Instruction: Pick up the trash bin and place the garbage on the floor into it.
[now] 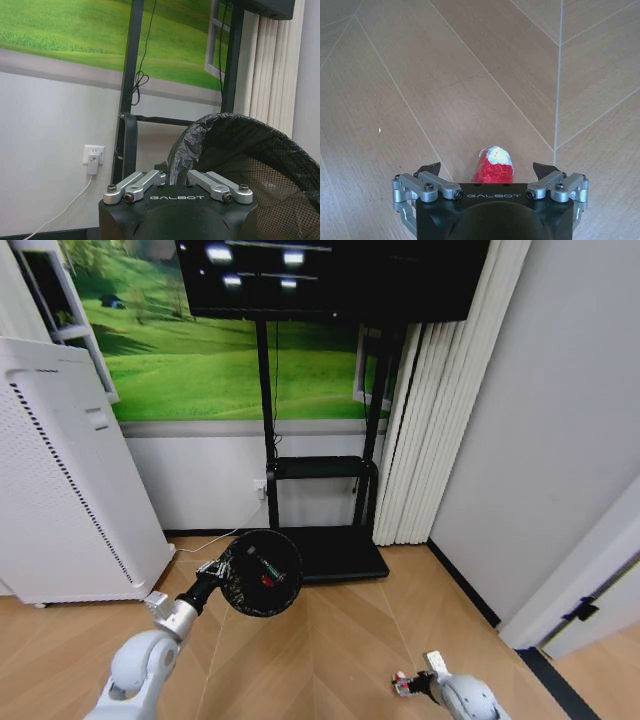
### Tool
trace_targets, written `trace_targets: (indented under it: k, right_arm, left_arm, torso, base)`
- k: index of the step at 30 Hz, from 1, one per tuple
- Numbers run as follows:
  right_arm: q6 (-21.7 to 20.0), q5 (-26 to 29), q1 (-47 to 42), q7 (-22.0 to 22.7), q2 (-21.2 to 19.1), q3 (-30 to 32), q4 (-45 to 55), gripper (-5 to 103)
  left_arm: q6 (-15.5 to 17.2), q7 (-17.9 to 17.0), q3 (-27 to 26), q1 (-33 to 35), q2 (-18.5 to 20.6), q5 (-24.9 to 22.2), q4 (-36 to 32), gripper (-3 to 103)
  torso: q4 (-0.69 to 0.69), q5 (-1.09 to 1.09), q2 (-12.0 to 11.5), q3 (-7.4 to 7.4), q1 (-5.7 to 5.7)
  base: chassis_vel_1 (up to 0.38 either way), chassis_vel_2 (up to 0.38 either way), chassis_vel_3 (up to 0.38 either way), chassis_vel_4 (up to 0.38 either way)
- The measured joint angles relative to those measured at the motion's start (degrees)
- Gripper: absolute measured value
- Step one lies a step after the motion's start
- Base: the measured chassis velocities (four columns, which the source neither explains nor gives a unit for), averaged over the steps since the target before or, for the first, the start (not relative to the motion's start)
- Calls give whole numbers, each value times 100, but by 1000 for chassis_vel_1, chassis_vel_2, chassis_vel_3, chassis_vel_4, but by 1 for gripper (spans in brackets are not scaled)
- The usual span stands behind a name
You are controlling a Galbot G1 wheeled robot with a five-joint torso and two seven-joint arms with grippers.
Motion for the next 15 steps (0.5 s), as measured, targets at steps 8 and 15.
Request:
trace_targets:
  k: [8,15]
  right_arm:
    - [71,-38,119,18,113,-5,-165,100]
    - [213,-196,142,-40,171,-10,-322,100]
  left_arm:
    - [21,-3,77,-91,37,9,30,6]
    - [27,-9,124,-107,10,51,44,6]
  torso:
    - [0,0,0,0,0]
    - [0,0,1,0,0]
  base:
    - [0,0,0,0]
    - [0,0,0,0]
